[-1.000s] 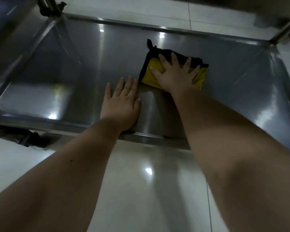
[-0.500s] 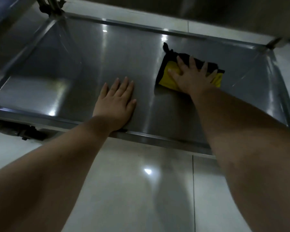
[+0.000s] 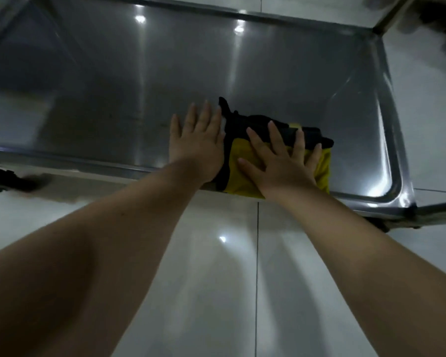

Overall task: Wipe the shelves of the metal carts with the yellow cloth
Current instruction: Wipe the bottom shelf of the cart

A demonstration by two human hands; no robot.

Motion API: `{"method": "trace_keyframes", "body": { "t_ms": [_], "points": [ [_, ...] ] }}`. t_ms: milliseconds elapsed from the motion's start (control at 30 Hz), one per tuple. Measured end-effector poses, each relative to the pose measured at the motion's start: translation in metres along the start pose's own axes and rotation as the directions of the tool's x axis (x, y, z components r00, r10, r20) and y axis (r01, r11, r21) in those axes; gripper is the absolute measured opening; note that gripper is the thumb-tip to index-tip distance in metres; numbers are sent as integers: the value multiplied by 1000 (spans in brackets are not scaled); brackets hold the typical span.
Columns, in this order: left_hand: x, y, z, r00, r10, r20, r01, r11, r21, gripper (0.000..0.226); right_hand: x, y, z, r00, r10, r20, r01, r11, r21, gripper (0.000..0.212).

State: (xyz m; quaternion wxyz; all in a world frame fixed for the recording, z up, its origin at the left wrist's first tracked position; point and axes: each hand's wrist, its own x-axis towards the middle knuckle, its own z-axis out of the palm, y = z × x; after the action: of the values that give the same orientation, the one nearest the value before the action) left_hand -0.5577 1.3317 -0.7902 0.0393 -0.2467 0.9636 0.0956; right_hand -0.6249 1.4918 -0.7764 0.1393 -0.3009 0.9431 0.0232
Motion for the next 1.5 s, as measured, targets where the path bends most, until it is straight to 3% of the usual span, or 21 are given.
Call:
{"method": "trace_keyframes", "body": {
  "t_ms": [167,367,567,700,967,1067,1233,1333,1433,1500],
  "points": [
    [1,-4,6,998,-20,-60,21,1000,8,56,56,37,-18,995,-32,-97,31,999,-8,67],
    [2,-1,1,1000,-16,13,15,999,47,57,143,58,-44,990,124,-74,-115,986,117,71],
    [1,-1,-1,999,-37,40,35,998,59,57,48,83,-16,993,-43,-112,46,999,24,70],
    [-2,2,2,999,-46,19,44,996,74,57,11,103,-4,989,-67,-132,65,998,-19,70],
    [1,-4,3,1000,-24,-10,24,999,41,55,152,116,-50,986,99,-137,-89,993,75,73],
    [0,-5,3,1000,-14,-11,14,1000,15,56,133,109,-46,983,138,-121,-131,989,70,73],
    [-3,-5,7,999,-20,-29,20,1000,19,58,37,133,-17,988,81,-132,-78,997,22,70],
    [-7,-1,4,999,17,-38,-17,1000,16,57,-5,141,-7,961,258,-104,-253,966,58,72],
    [-11,-2,1,999,15,-35,-15,1000,12,55,3,99,-13,918,394,-32,-388,914,116,72],
    [-9,-5,-4,999,31,8,-31,1000,-1,53,4,49,-12,949,314,-8,-313,946,80,72]
  ]
}}
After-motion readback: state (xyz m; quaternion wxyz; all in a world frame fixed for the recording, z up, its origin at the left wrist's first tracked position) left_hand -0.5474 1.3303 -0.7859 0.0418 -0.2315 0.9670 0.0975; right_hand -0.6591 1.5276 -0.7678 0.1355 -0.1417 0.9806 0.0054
